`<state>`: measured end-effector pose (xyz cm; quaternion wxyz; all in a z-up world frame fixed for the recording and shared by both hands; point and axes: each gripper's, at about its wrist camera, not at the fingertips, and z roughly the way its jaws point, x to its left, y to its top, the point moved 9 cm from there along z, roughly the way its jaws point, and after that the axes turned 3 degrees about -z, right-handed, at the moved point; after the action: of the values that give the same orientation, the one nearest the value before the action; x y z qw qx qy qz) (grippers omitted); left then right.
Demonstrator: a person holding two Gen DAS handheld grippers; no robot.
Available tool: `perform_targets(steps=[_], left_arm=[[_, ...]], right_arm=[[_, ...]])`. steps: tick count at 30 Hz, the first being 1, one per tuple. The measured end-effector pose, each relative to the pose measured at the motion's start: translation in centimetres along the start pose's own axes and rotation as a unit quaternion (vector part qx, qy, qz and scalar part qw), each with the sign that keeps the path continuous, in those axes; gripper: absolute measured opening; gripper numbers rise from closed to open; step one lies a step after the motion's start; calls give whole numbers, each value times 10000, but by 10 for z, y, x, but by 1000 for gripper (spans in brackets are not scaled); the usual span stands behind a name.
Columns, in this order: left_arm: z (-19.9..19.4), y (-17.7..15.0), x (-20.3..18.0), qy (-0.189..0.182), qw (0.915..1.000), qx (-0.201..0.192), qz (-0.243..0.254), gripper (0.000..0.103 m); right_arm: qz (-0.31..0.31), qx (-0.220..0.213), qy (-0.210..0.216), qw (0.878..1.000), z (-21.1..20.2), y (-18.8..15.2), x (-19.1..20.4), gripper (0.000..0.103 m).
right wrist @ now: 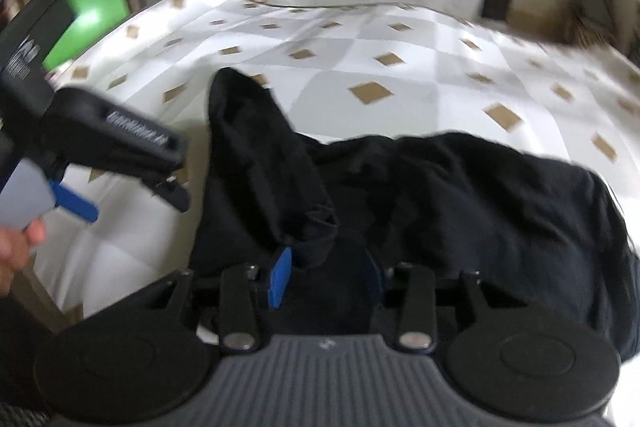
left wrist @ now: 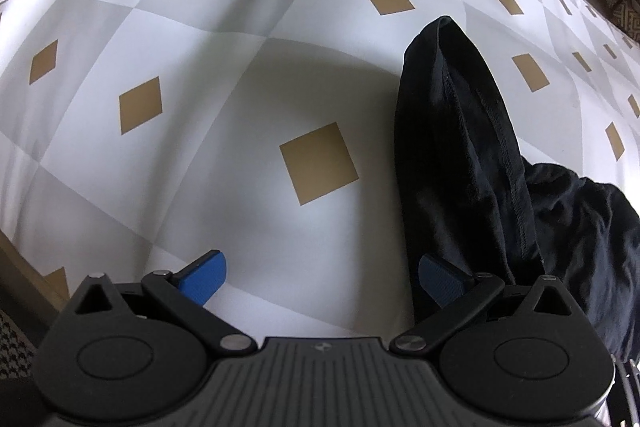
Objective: Fold clothes
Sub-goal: 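Lift the gripped shirt edge upward with the right tool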
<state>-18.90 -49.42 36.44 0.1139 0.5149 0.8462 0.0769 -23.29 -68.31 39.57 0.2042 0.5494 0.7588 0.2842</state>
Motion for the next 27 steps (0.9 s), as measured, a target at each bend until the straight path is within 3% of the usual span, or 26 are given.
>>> perform_targets(steps=[11,17,21,27], left_arm=[[7,1,-8,146,9996,-94,219,103],[12,-1,-20,202,9981,-175,554,103],[15,-3,-26,132,9978,-148,637,103],[23,-10,-28,201,9960,-69,866,103]], right_arm=[[-1360,1,28,9907,19,3,28,31],[-1584,24,-49,9874,23,-4,30,31],[-1741,66,-327,9842,31,-7,26,31],[-1345,-95,-747,9880,33,0,7,32]])
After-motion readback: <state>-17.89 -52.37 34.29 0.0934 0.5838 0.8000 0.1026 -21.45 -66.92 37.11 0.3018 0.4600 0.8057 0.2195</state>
